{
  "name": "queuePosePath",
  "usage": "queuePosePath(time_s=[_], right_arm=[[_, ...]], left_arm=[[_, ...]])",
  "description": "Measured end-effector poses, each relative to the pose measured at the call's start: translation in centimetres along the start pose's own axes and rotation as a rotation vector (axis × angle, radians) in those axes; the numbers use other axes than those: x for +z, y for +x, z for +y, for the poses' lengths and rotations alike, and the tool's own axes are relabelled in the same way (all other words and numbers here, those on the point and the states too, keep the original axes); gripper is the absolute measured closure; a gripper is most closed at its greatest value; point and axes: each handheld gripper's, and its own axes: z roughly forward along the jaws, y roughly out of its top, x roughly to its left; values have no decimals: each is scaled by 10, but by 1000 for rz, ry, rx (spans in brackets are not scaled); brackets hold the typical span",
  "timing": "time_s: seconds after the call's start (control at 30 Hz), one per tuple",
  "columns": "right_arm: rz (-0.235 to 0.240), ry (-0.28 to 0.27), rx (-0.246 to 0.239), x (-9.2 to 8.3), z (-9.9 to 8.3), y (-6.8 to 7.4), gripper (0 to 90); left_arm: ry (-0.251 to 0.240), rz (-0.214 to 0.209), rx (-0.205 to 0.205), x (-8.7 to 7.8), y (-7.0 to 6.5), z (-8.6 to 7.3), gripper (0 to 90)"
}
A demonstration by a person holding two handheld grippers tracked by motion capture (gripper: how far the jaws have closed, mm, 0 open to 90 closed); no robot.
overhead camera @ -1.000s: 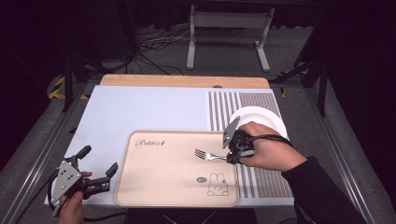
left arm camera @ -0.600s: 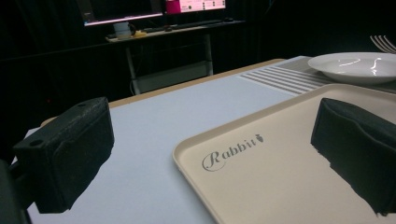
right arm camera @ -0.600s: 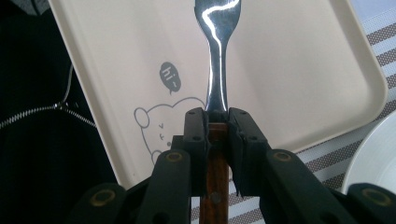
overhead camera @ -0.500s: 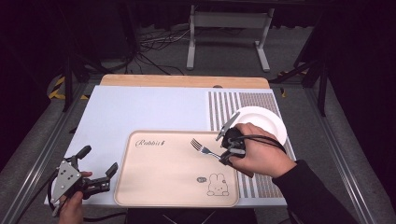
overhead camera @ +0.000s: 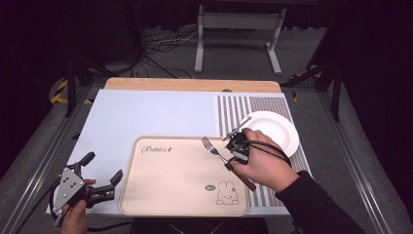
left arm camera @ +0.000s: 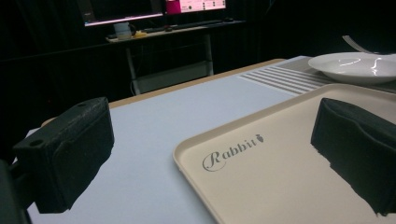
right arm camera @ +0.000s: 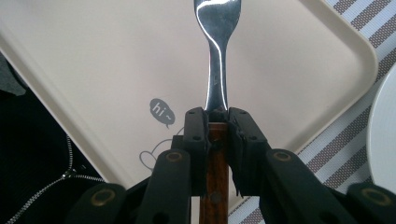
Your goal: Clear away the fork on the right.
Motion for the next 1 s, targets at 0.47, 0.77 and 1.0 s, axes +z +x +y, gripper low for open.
queuePosePath(time_s=[0.47, 0.77, 1.0], right_arm=[[-6, -7, 129, 7, 1, 2, 786], [-14, 6, 201, 18, 1, 4, 787], [-29, 16, 218, 28, 0, 6, 786]], left_arm=[[-1, 1, -4, -1, 0, 0, 0], [-1, 2, -5, -1, 0, 0, 0], [-2, 2, -5, -1, 0, 0, 0]])
